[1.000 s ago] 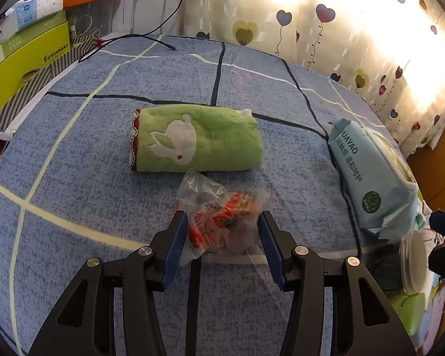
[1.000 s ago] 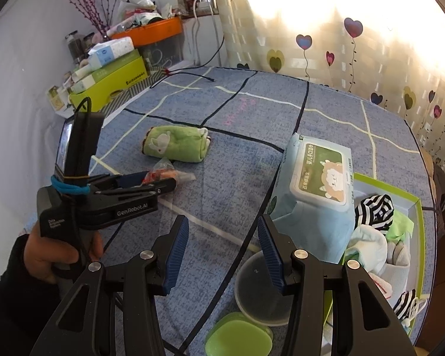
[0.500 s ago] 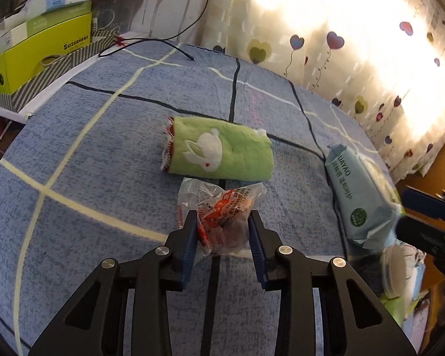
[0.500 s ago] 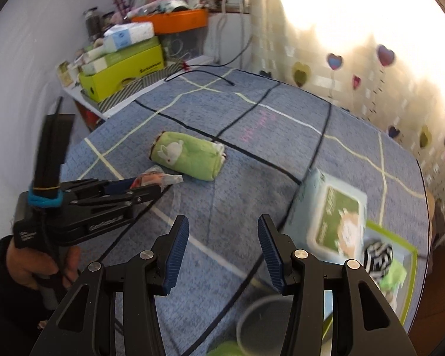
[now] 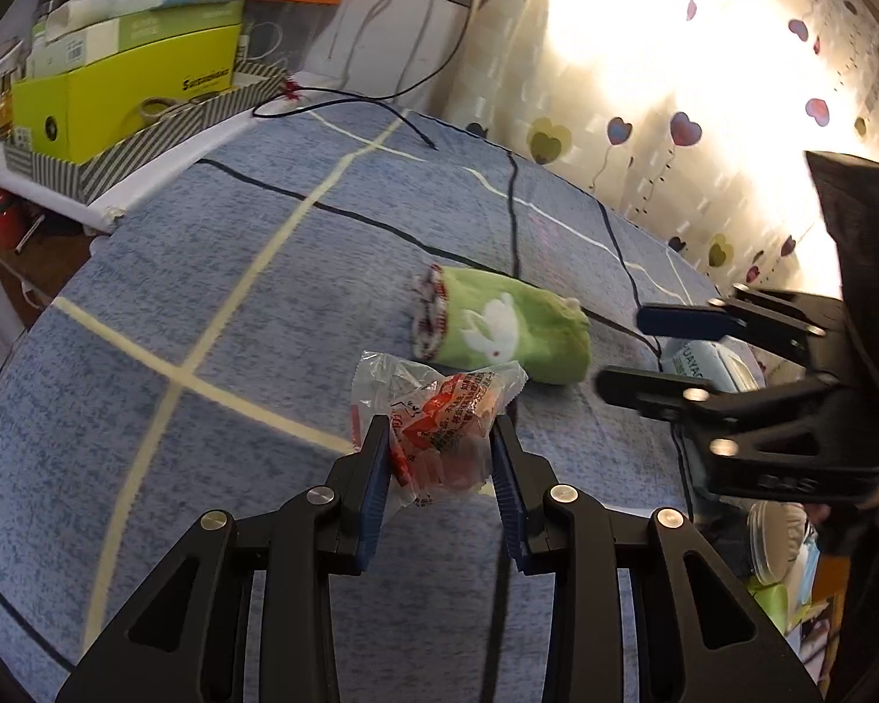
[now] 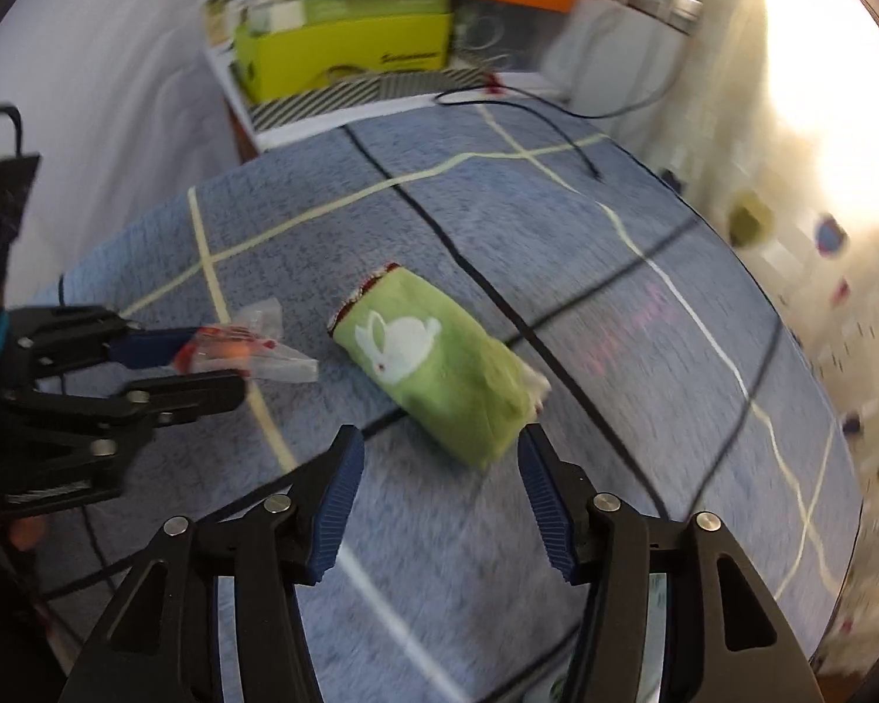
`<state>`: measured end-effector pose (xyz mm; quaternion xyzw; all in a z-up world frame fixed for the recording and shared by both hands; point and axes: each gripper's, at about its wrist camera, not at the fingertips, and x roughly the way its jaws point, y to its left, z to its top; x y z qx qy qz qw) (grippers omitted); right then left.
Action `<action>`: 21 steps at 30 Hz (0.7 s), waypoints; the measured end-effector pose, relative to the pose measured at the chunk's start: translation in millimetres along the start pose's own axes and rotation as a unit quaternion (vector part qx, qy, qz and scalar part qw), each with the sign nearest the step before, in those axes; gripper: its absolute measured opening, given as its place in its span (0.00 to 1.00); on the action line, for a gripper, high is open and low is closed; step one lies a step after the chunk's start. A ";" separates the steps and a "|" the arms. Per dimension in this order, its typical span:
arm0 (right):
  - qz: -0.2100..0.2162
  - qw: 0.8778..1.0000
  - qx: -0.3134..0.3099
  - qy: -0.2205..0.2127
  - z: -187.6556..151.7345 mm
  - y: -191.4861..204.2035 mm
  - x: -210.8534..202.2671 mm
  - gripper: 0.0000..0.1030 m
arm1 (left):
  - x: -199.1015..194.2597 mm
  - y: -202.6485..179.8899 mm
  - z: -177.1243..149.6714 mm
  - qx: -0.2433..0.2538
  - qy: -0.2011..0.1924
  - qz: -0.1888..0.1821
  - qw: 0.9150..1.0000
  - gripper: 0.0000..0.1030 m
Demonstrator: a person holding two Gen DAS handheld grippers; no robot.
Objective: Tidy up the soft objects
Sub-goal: 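Grasp the green rabbit towel roll with the right gripper while the left holds the bag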
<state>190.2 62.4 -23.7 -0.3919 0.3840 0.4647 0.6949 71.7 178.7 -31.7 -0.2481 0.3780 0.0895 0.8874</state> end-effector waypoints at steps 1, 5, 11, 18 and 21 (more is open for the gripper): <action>0.001 1.000 -0.012 0.004 3.4 1.1 5.4 0.55 | -0.4 2.3 0.2 -0.002 0.000 0.000 1.000 0.33; -0.005 0.998 -0.057 0.016 13.6 5.5 25.3 0.55 | 0.4 9.1 1.1 -0.007 0.002 -0.002 1.000 0.33; 0.012 0.995 -0.092 0.023 24.4 7.2 47.4 0.57 | 7.7 11.3 0.1 -0.011 0.014 -0.010 1.000 0.33; 0.015 0.994 -0.103 0.035 34.9 -0.6 66.1 0.62 | 14.3 16.3 -0.4 -0.017 0.018 -0.009 1.000 0.33; 0.028 0.994 -0.094 0.041 34.9 -1.8 73.7 0.62 | 16.3 16.8 -0.6 -0.017 0.020 -0.009 1.000 0.33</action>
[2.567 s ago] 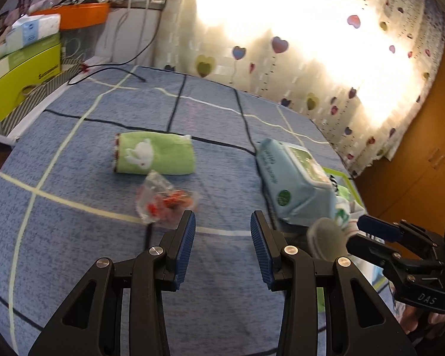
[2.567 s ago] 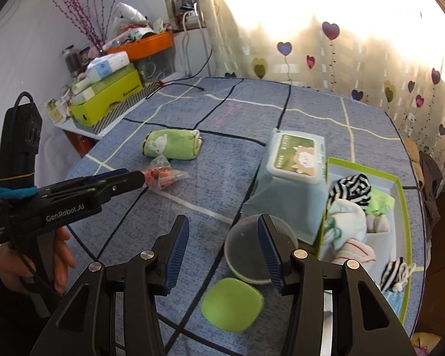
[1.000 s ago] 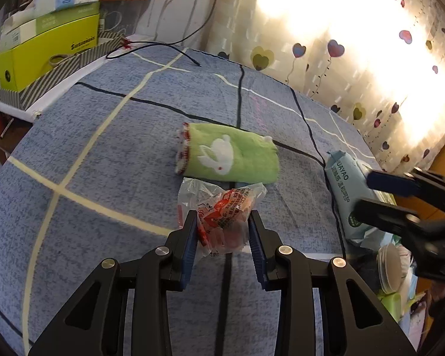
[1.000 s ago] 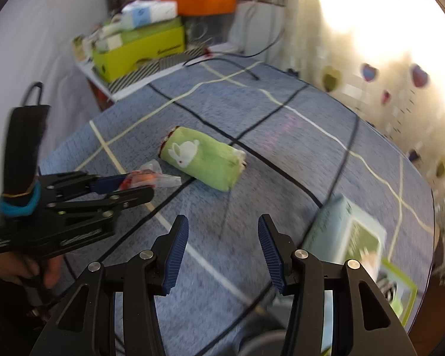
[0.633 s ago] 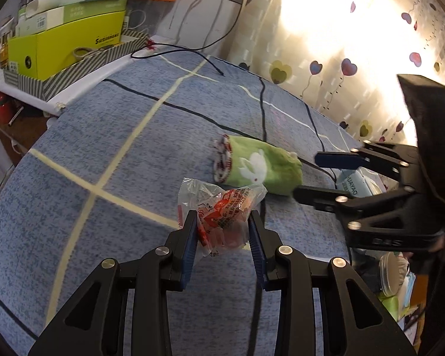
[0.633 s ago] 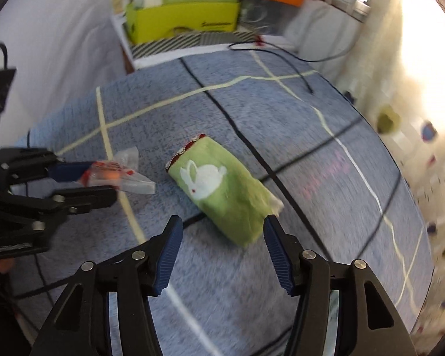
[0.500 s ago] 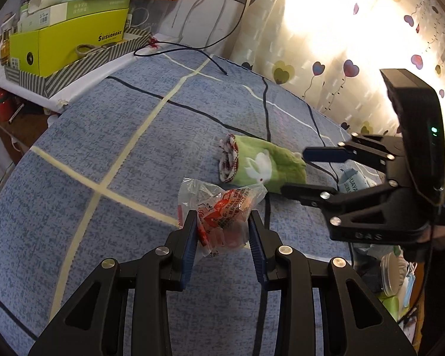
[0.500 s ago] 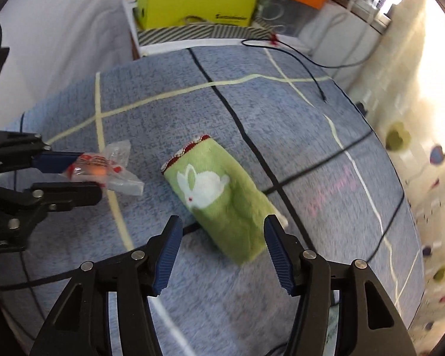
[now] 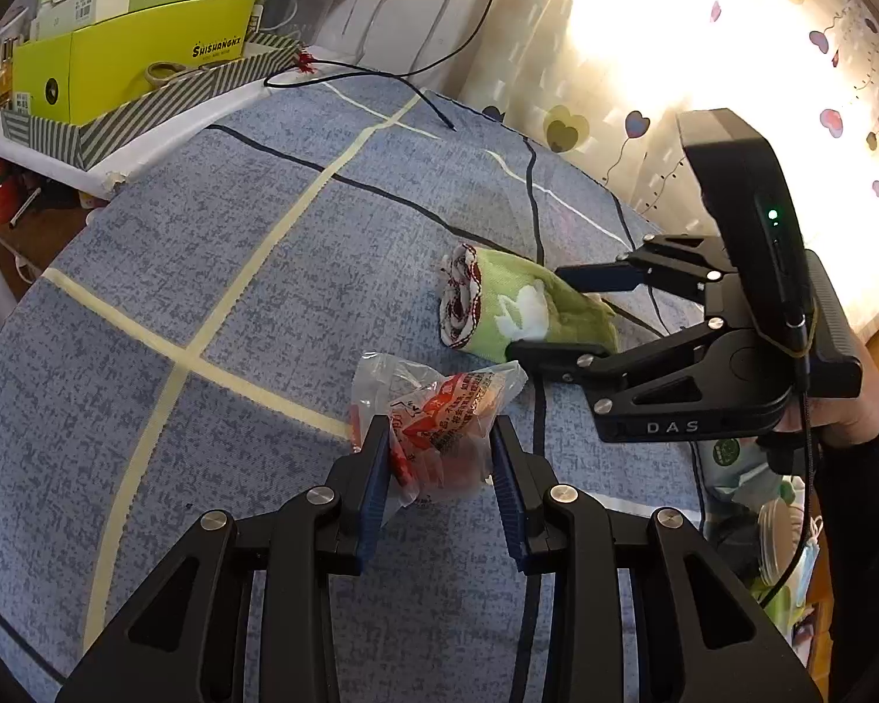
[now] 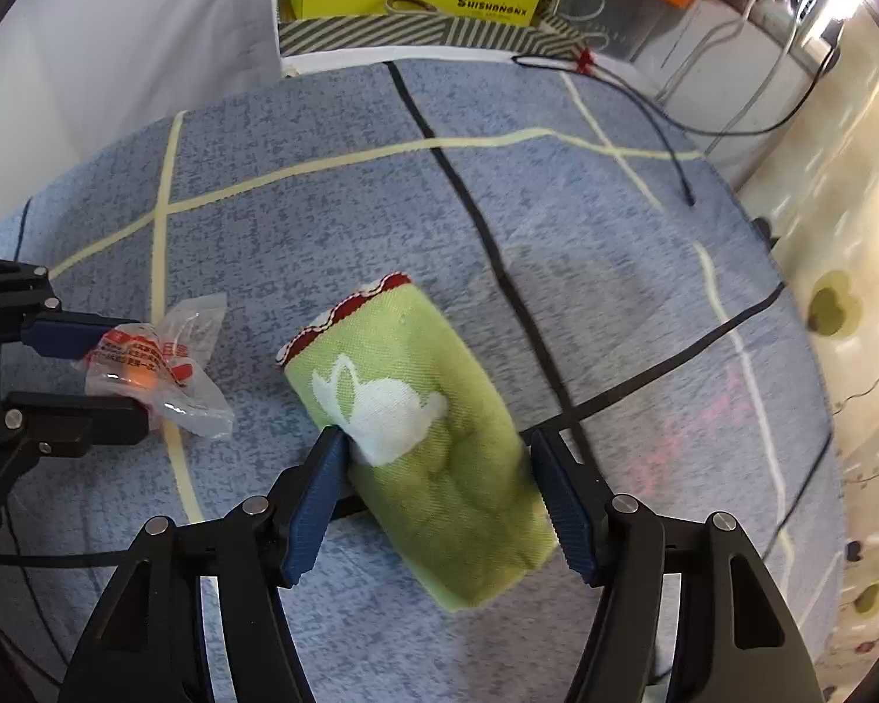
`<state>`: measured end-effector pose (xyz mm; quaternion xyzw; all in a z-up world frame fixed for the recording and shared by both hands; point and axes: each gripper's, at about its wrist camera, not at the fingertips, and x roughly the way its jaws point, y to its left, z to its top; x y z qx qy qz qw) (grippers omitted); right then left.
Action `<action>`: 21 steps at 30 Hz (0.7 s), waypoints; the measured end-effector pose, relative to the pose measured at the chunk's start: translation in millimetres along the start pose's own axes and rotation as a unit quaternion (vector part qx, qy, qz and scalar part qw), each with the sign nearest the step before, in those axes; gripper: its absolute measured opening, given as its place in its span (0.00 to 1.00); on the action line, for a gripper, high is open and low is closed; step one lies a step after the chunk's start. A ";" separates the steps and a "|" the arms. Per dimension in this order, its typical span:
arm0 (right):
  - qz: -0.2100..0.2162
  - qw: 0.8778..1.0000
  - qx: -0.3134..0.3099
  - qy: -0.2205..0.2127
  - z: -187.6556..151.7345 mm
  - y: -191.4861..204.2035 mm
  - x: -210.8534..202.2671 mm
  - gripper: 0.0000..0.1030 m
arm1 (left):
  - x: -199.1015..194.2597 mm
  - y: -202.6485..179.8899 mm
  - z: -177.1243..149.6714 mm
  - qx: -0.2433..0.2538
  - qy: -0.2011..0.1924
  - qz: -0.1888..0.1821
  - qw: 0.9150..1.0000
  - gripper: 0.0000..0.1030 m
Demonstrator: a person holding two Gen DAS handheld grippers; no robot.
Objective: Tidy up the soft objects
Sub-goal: 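Grasp the green rabbit towel roll with the right gripper while the left holds the bag, then carry the snack bag and green towel over the tray with both grippers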
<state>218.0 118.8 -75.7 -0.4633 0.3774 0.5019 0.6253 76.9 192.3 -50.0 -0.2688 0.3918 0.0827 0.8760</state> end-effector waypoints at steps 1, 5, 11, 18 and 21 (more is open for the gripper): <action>0.000 1.000 0.001 0.000 -0.8 1.2 0.6 0.61 | -0.3 -0.2 0.0 0.000 -0.001 0.000 1.000 0.33; -0.004 1.000 0.015 -0.005 -1.4 4.5 -7.8 0.36 | -0.9 -2.1 0.2 0.001 -0.001 0.002 1.000 0.33; -0.014 0.999 0.042 -0.022 -8.5 13.6 -33.0 0.32 | -16.4 -7.5 -0.1 0.004 -0.018 0.001 1.000 0.33; -0.012 0.990 0.108 -0.087 -27.3 20.5 -99.2 0.32 | -49.9 -23.4 -2.5 0.018 -0.050 -0.007 0.999 0.33; -0.025 0.985 0.134 -0.103 -40.6 28.4 -124.7 0.32 | -63.0 -36.4 -5.2 0.031 -0.060 -0.014 0.998 0.33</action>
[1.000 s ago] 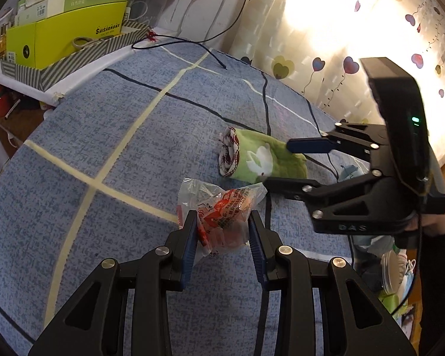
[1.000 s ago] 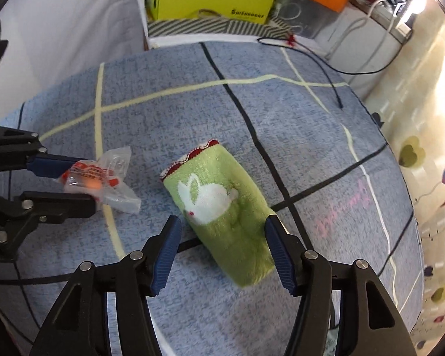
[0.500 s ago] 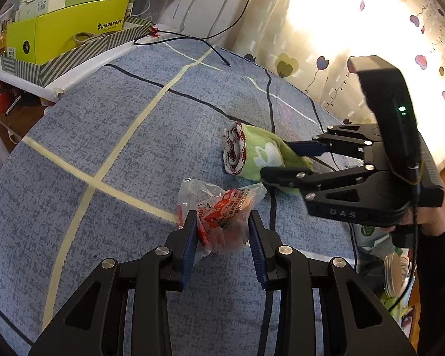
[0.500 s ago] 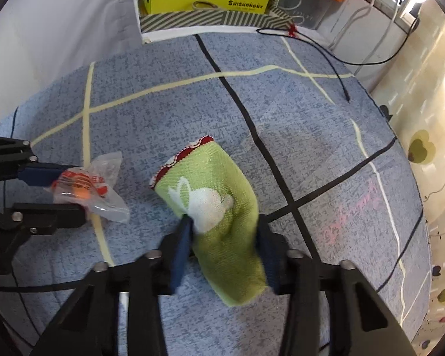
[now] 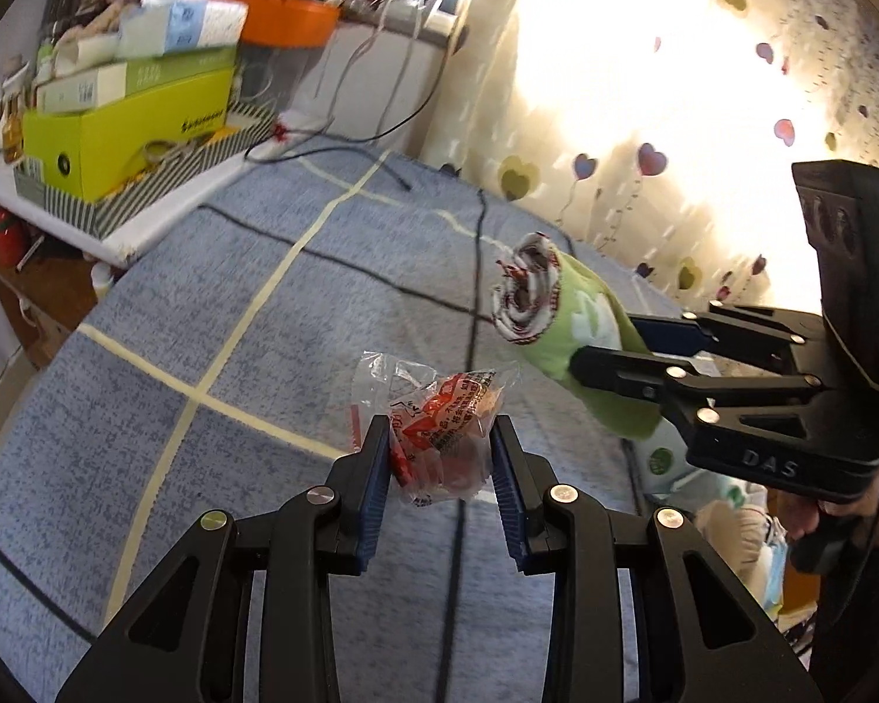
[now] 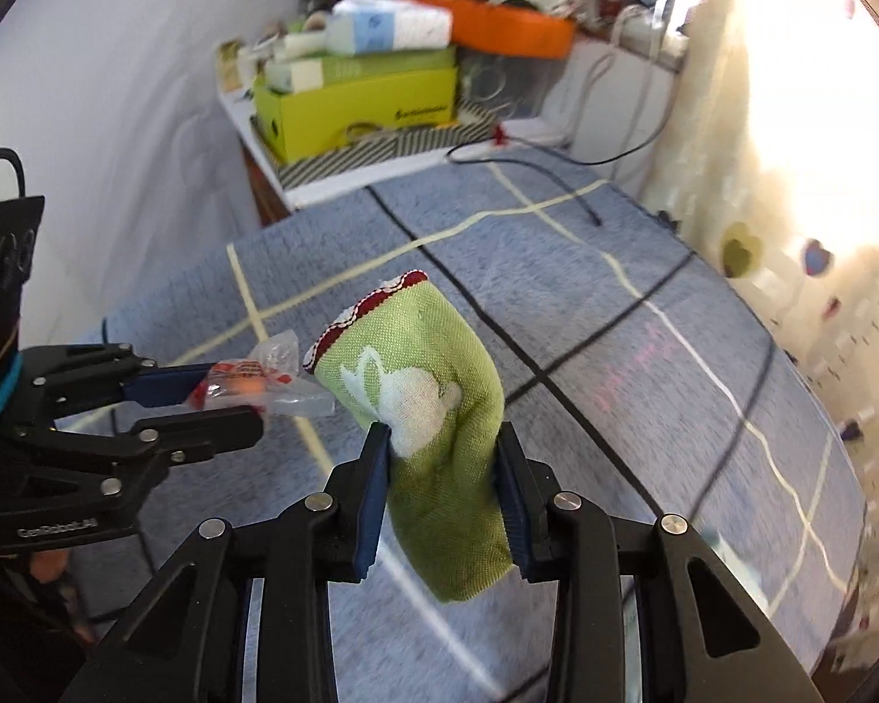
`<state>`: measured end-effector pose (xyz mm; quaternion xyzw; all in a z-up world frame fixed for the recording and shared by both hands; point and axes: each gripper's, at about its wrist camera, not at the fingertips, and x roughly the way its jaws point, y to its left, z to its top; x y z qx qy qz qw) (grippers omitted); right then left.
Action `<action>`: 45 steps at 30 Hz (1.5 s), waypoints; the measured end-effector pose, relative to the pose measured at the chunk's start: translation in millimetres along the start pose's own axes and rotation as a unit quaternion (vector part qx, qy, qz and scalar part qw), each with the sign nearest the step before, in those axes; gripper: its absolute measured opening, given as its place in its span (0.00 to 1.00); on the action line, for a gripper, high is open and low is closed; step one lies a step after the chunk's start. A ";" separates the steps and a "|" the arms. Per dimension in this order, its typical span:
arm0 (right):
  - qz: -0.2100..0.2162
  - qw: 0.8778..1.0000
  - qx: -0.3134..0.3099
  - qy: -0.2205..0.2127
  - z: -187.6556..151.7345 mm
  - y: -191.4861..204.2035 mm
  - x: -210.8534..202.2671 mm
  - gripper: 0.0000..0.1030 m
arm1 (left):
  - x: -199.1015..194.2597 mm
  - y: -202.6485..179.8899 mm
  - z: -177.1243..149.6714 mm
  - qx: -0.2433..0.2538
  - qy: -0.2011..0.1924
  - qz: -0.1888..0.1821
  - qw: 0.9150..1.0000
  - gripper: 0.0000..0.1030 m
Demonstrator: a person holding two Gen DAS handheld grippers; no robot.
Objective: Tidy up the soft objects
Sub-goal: 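Carry the snack bag and green towel over the tray with both grippers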
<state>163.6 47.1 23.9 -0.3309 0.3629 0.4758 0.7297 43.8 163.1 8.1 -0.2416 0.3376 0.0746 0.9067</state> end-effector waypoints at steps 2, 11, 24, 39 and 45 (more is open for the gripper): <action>-0.006 1.000 0.015 -0.012 -8.6 1.8 -18.1 0.32 | -8.0 -10.3 -0.9 0.009 -0.005 -0.006 1.000 0.33; -0.046 0.992 0.096 -0.063 -56.2 -0.1 -87.4 0.32 | -34.5 -60.4 -8.1 0.055 -0.021 -0.037 0.998 0.33; -0.078 0.978 0.168 -0.097 -125.4 -5.2 -142.3 0.32 | -42.5 -129.0 -23.7 0.116 -0.014 -0.081 0.990 0.33; -0.097 0.961 0.237 -0.106 -185.4 -29.6 -168.3 0.32 | -27.9 -184.8 -37.7 0.167 0.011 -0.105 0.980 0.33; -0.109 0.953 0.262 -0.108 -208.0 -40.4 -178.7 0.32 | -21.8 -207.5 -44.8 0.185 0.022 -0.119 0.975 0.33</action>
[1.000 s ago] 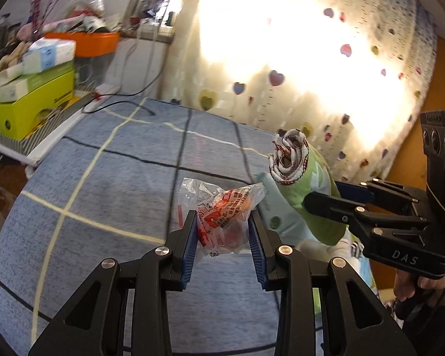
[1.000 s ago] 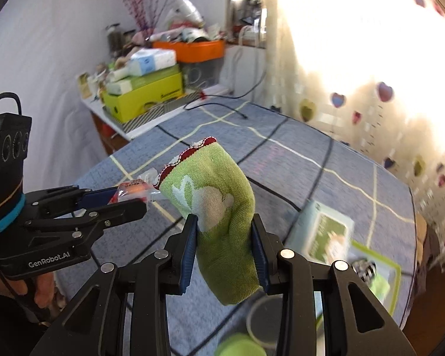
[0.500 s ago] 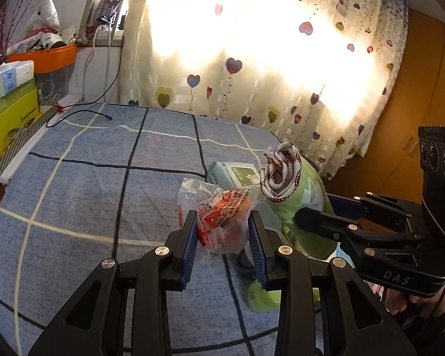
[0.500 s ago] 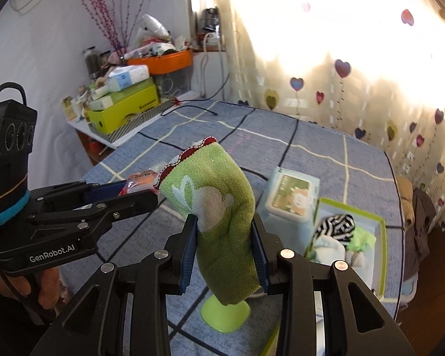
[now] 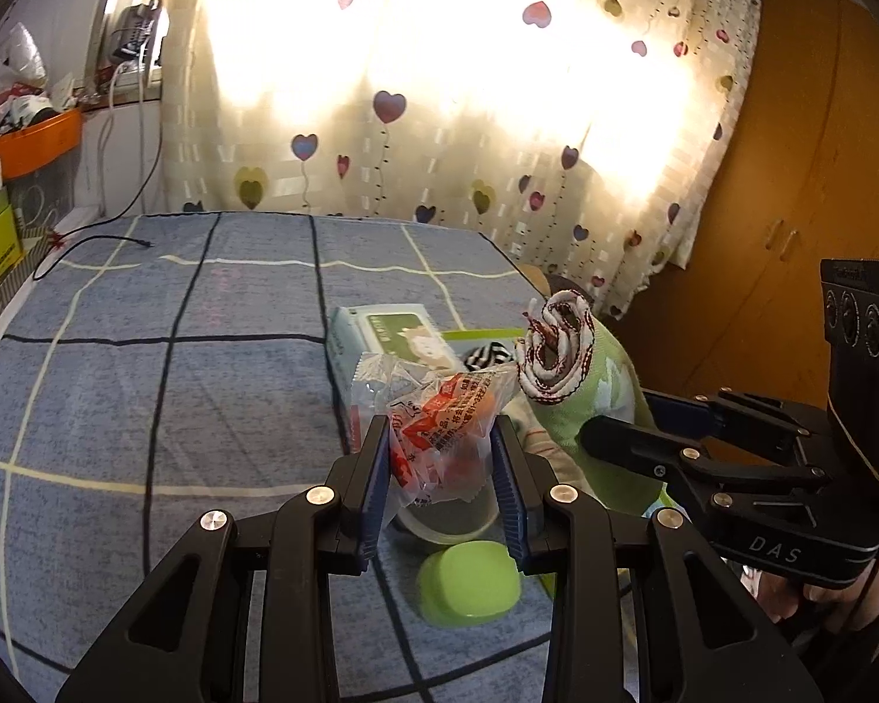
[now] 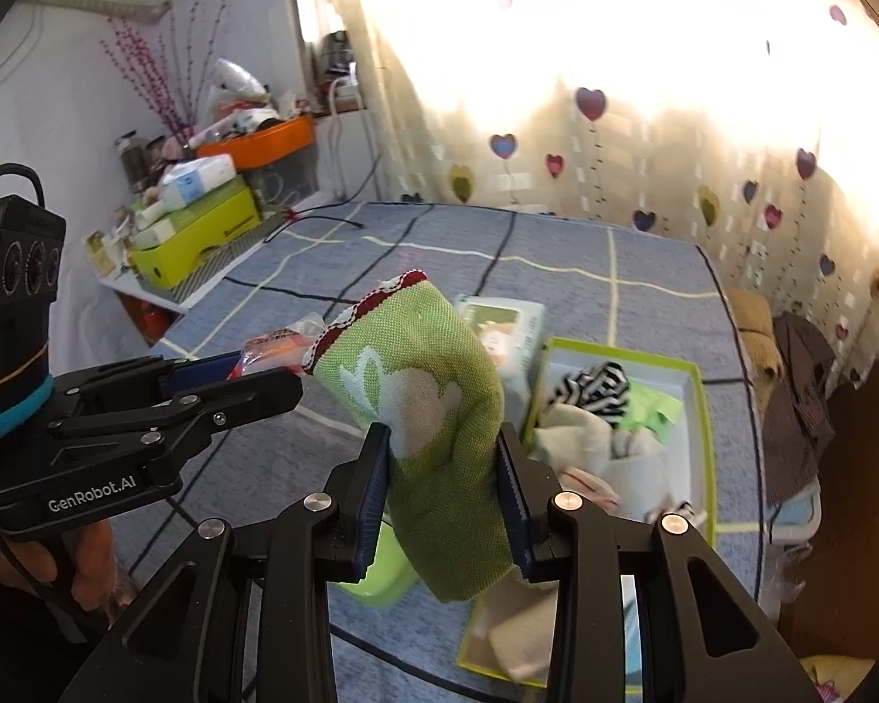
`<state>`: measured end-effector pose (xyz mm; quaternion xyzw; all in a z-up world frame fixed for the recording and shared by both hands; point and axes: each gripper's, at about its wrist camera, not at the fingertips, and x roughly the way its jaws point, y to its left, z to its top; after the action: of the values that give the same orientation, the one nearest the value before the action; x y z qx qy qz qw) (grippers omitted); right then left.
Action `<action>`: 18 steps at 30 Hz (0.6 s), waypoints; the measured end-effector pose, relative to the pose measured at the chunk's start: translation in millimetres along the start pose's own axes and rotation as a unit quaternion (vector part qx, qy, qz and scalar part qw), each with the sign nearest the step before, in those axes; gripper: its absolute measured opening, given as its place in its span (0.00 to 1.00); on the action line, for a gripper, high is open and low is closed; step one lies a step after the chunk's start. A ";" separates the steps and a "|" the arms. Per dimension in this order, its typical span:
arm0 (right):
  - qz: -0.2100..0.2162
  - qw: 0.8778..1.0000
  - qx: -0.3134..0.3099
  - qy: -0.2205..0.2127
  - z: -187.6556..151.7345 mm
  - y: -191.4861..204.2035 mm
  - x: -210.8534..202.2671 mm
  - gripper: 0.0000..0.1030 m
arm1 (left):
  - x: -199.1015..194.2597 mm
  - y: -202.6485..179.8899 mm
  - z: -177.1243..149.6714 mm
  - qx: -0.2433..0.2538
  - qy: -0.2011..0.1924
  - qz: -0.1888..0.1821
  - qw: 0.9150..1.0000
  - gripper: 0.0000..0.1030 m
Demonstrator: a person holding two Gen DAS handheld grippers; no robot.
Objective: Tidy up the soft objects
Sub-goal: 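Carry the snack bag and green towel over the tray with both grippers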
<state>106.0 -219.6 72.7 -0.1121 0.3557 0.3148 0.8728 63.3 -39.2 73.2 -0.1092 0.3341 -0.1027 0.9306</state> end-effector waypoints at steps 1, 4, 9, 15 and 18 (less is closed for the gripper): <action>-0.002 1.000 0.005 -0.001 -2.1 -5.2 -2.1 0.33 | 1.6 -4.2 0.5 0.004 0.001 -0.003 1.000 0.33; -0.009 1.000 0.016 -0.003 -6.1 -16.6 -6.3 0.33 | 7.1 -15.5 1.4 0.014 0.006 -0.008 1.000 0.33; -0.017 0.999 0.032 -0.007 -14.2 -34.5 -13.6 0.33 | 14.7 -32.7 3.7 0.030 0.012 -0.017 0.999 0.33; -0.030 0.998 0.053 -0.009 -23.2 -56.7 -20.6 0.33 | 24.9 -49.7 4.1 0.045 0.021 -0.027 0.998 0.33; -0.036 0.997 0.062 -0.009 -27.9 -67.2 -24.1 0.33 | 29.6 -57.2 3.0 0.051 0.026 -0.032 0.998 0.33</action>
<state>119.7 -294.8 67.3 -0.0672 0.3626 0.2615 0.8920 80.9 -101.2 73.3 -0.0692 0.3485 -0.1519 0.9223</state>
